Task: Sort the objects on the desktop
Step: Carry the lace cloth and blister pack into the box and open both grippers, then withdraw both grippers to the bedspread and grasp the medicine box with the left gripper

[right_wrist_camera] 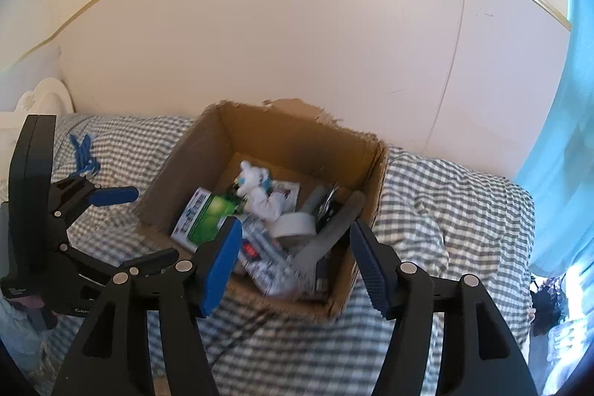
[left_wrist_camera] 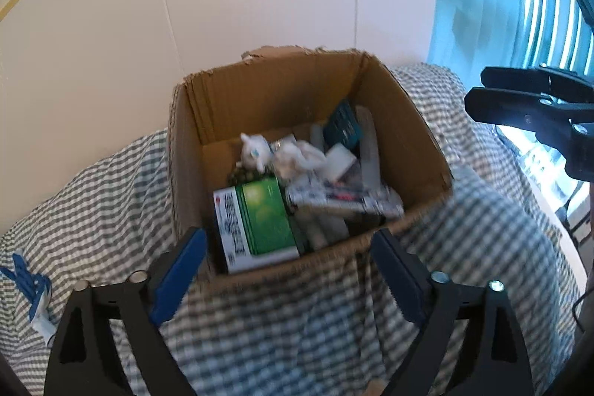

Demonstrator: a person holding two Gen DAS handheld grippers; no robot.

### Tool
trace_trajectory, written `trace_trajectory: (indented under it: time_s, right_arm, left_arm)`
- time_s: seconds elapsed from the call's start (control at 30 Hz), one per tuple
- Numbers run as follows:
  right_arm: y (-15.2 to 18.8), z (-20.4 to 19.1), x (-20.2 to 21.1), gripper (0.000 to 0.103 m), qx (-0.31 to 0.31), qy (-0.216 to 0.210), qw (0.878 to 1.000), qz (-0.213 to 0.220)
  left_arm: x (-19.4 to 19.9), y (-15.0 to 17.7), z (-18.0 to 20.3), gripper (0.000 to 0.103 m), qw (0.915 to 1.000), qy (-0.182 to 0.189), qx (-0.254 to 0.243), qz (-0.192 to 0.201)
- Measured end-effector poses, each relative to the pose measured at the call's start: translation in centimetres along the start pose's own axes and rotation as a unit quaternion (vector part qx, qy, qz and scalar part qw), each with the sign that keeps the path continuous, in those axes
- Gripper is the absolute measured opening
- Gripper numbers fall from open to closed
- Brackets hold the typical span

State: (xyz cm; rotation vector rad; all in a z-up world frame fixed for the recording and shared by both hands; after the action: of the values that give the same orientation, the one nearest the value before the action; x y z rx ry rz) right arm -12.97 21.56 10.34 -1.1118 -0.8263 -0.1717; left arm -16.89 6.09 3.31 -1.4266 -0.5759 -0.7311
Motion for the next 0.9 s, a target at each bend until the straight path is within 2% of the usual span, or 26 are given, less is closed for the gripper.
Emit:
trace_trajectory:
  time_s: [0.07, 0.27, 0.33, 0.43, 0.53, 0.6, 0.7, 0.8, 0.9]
  right_arm:
    - [0.6, -0.9, 0.9, 0.071, 0.010, -0.005, 1.000, -0.004]
    - [2.3, -3.7, 1.3, 0.072, 0.026, -0.015, 0.999, -0.016]
    - [3.1, -4.5, 1.2, 0.073, 0.027, -0.023, 0.999, -0.022]
    - [4.5, -5.6, 0.6, 0.083, 0.025, -0.032, 0.999, -0.036]
    - [6.1, -6.3, -0.1, 0.084, 0.015, -0.041, 0.998, -0.055]
    - [7.3, -6.7, -0.8, 0.084, 0.009, -0.047, 0.996, -0.072]
    - [8.7, -7.2, -1.4, 0.084, -0.008, -0.061, 0.995, -0.085]
    - [10.0, -7.6, -2.3, 0.084, -0.024, -0.073, 0.992, -0.098]
    - [10.6, -8.0, -2.7, 0.084, -0.032, -0.081, 0.990, -0.109]
  left_arm:
    - [1.0, 1.2, 0.0, 0.097, 1.0000, 0.001, -0.005, 0.001]
    - [2.3, 5.1, -0.4, 0.103, 0.9997, -0.010, -0.017, -0.012]
    - [2.2, 6.5, -0.7, 0.103, 0.9995, -0.007, -0.014, -0.027]
    - [1.3, 9.2, -1.1, 0.103, 0.9980, 0.008, -0.003, -0.062]
    - [0.1, 11.8, -1.1, 0.103, 0.9953, 0.020, 0.001, -0.095]
    - [-0.5, 13.5, -0.9, 0.103, 0.9930, 0.028, 0.003, -0.115]
    - [-1.3, 15.8, -0.1, 0.103, 0.9839, 0.075, 0.003, -0.162]
    - [-1.5, 17.3, 1.6, 0.103, 0.9764, 0.110, -0.018, -0.185]
    - [-2.1, 18.6, 3.2, 0.103, 0.9735, 0.100, -0.061, -0.196]
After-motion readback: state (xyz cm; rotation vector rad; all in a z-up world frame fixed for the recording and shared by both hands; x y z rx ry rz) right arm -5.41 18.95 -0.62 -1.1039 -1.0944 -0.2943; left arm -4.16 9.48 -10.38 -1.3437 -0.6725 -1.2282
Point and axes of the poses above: each gripper's, at about its wrist camera, not at the fingertips, and x roughly against the way its jaws point, z to its right, y to its underside, the point moved 2 cm from there along -x, roughly the way its jaws point, and after that the axes turned 14 degrees about x, right-handed, at the moved point
